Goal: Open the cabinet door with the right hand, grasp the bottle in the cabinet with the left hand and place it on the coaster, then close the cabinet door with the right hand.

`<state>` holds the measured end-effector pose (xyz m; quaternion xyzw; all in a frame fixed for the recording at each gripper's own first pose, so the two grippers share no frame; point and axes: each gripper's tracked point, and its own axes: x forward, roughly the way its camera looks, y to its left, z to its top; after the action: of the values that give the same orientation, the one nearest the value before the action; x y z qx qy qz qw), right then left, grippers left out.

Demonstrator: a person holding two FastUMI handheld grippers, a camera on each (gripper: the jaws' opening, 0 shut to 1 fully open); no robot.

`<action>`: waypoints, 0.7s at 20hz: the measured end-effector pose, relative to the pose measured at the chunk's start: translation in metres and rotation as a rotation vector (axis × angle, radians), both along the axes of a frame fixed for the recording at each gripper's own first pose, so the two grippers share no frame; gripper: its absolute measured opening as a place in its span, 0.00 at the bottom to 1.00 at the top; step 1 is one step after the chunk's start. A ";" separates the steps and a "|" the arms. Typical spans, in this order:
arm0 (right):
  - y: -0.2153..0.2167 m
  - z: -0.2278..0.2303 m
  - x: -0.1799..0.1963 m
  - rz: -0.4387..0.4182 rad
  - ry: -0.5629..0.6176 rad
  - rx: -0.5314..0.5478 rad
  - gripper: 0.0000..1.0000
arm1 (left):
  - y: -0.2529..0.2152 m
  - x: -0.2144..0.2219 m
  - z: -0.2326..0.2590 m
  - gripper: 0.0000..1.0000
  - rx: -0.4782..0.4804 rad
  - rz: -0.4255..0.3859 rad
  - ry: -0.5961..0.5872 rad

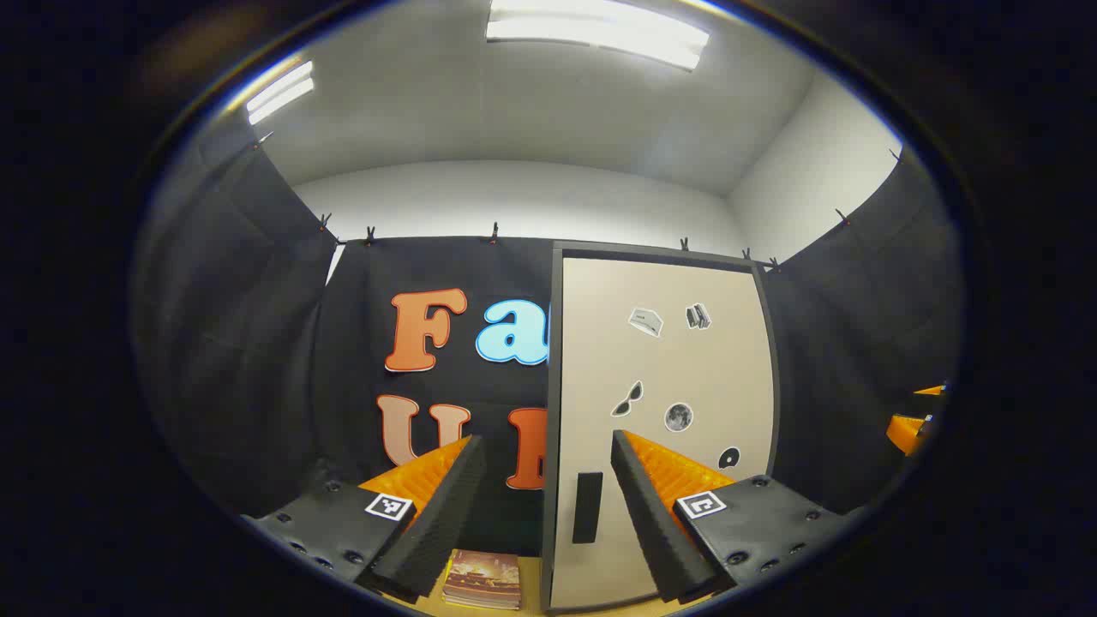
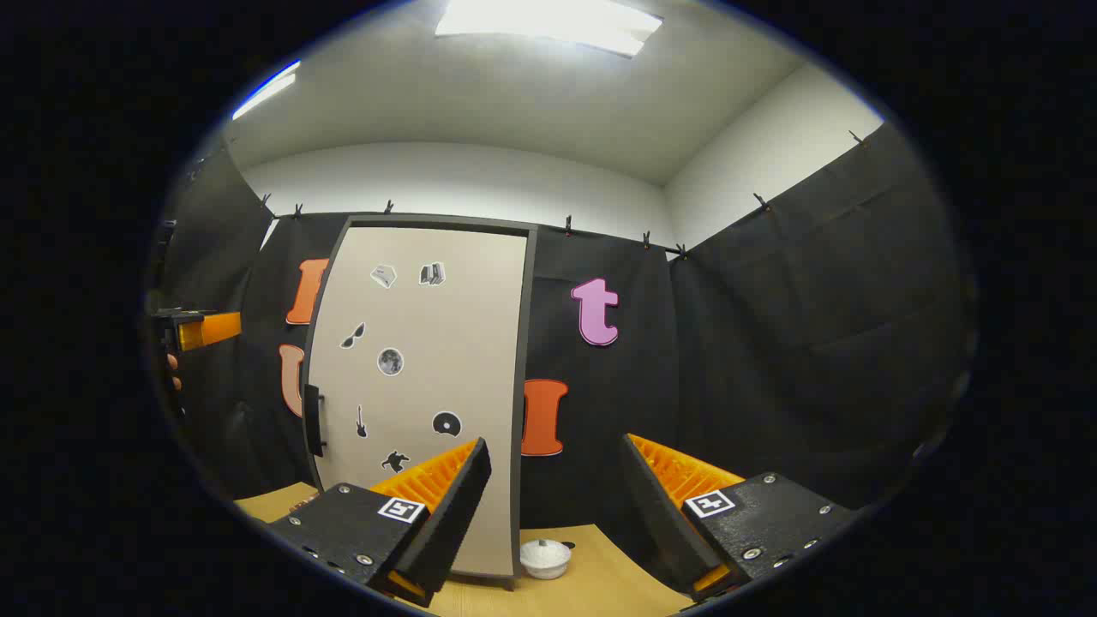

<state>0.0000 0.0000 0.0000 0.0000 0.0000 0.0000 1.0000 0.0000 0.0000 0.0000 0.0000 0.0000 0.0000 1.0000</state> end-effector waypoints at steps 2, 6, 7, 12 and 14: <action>-0.001 0.004 -0.001 0.000 -0.011 -0.012 0.94 | -0.004 0.001 -0.001 0.94 -0.024 -0.009 0.002; -0.001 0.004 -0.003 0.017 -0.016 -0.002 0.95 | -0.002 0.001 -0.006 0.96 -0.027 0.001 0.010; -0.002 0.003 -0.002 0.012 -0.015 -0.005 0.94 | -0.003 0.003 -0.007 0.96 -0.028 0.004 0.013; -0.004 0.002 0.000 0.006 -0.011 -0.001 0.94 | -0.006 0.003 -0.008 0.99 -0.058 -0.009 0.015; -0.004 0.000 0.000 0.011 -0.002 0.013 0.94 | -0.002 0.003 -0.007 0.99 -0.052 -0.002 0.015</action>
<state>-0.0001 -0.0038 -0.0002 0.0065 -0.0009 0.0057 1.0000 0.0028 -0.0024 -0.0071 -0.0261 0.0074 -0.0011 0.9996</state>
